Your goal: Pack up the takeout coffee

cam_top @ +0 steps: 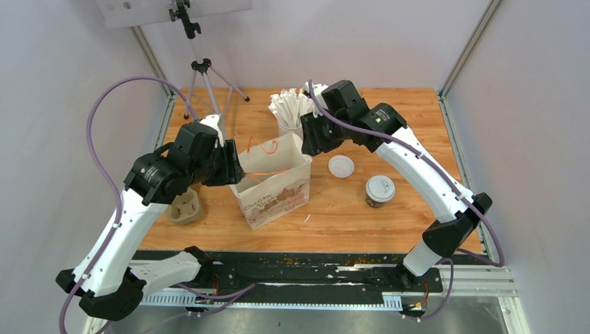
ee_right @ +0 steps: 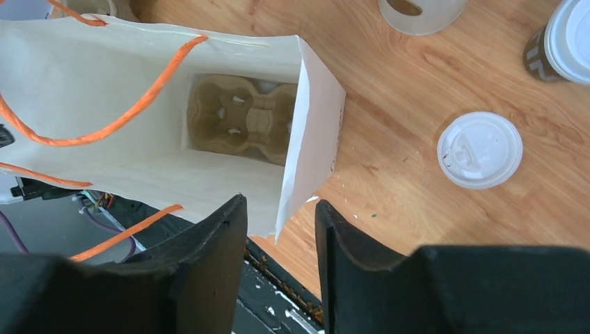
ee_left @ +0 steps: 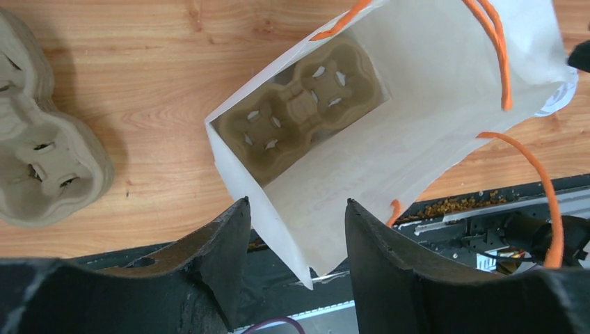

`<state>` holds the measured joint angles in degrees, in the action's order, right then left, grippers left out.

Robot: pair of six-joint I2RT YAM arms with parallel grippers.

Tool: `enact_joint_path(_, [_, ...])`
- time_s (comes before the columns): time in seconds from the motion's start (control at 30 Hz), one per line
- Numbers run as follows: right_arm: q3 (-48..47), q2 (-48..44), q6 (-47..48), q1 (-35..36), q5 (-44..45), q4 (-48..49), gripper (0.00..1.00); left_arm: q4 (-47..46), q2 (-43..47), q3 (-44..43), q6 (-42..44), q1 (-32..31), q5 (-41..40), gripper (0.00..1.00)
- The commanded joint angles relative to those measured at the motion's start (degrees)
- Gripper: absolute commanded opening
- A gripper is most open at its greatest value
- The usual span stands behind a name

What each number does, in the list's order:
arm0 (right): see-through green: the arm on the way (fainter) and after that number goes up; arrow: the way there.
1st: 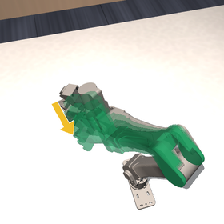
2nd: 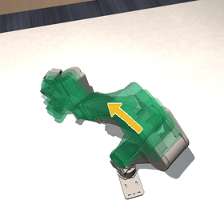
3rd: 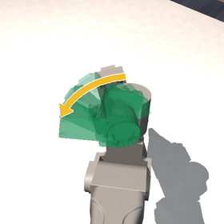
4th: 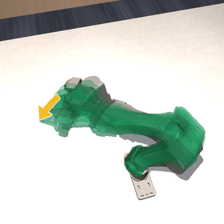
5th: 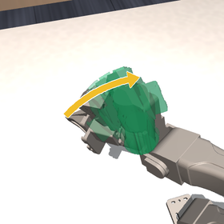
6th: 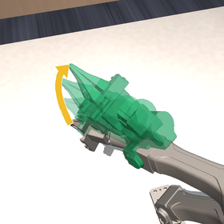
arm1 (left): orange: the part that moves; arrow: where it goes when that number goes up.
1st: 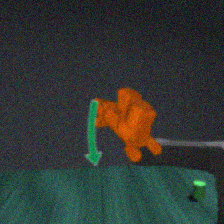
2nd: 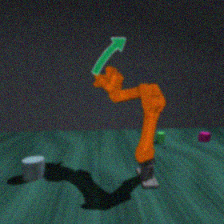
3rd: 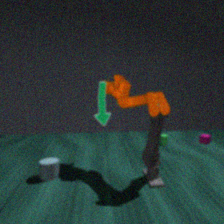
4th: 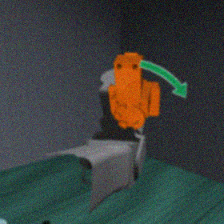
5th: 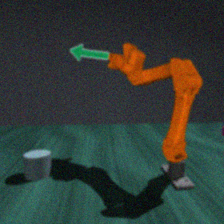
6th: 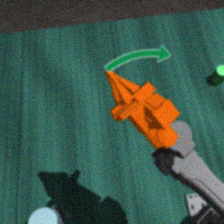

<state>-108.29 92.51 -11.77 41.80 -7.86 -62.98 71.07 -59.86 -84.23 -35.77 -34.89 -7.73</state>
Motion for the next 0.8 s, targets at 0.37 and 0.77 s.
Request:
enact_joint_path(0.37, [-0.92, 4.67, 1.18, -0.12, -1.33, 5.21, 0.15, 3.54, 3.89, -0.07, -1.49, -0.21, -4.75, 0.63])
enact_joint_path(0.77, [2.31, -1.38, -2.45, -0.14, -0.66, -0.94, 0.0, -2.97, 3.2, 5.4, -0.84, -0.23, -1.71, 0.47])
